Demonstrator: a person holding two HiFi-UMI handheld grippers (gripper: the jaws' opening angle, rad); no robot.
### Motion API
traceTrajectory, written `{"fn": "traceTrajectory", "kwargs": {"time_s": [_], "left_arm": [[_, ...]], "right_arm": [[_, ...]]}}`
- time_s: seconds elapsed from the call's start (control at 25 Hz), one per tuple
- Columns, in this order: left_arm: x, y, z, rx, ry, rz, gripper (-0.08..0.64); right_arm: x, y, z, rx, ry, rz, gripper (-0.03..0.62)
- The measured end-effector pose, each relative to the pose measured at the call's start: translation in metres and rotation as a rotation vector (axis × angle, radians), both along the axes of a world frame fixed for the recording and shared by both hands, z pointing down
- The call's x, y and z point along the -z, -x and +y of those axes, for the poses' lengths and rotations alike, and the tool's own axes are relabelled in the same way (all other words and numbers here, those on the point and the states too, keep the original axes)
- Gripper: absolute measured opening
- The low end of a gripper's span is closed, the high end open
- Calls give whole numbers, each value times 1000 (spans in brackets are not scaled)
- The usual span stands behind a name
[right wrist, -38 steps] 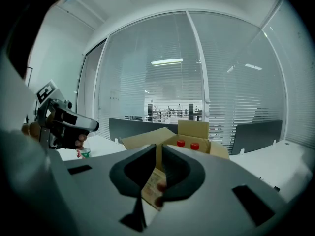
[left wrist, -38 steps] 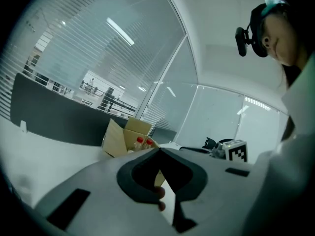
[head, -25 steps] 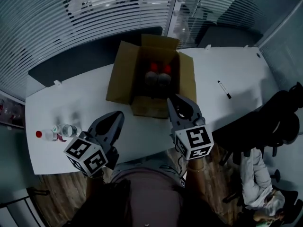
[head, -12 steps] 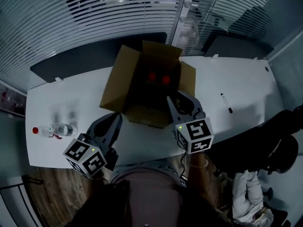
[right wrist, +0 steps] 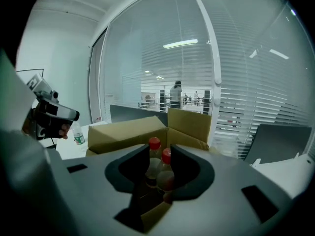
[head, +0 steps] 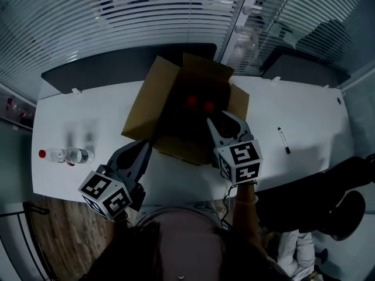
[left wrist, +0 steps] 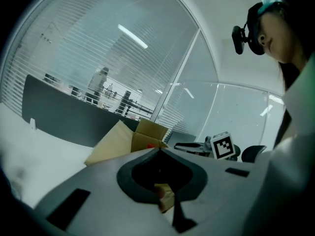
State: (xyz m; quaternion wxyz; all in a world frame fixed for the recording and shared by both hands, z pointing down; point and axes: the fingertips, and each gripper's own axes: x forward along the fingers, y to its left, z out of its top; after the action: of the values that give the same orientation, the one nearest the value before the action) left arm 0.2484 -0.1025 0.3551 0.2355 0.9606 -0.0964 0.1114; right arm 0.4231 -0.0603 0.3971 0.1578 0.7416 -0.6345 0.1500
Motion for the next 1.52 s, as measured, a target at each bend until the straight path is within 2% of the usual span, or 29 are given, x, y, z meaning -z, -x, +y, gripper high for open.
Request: {"fn": "traceTrajectory", "kwargs": {"time_s": [0.28, 0.68, 1.08, 1.2, 1.32, 1.52], "left_arm": [[-9, -6, -7, 24, 19, -16, 9], [-21, -8, -18, 62, 15, -40, 9], [-27, -2, -22, 85, 40, -52, 9], [-31, 1, -22, 95, 46, -40, 9], [-31, 4, -23, 104, 51, -44, 9], [-29, 11, -24, 123, 50, -30, 9]], "right_arm": [[-22, -14, -16, 23, 81, -22, 141], [-43, -24, -34, 55, 199, 1, 167], [-66, -25, -36, 107, 408, 27, 173], [-72, -29, -36, 95, 458, 38, 172], [-75, -34, -36, 67, 473, 44, 172], [-72, -30, -36, 87, 463, 51, 170]]}}
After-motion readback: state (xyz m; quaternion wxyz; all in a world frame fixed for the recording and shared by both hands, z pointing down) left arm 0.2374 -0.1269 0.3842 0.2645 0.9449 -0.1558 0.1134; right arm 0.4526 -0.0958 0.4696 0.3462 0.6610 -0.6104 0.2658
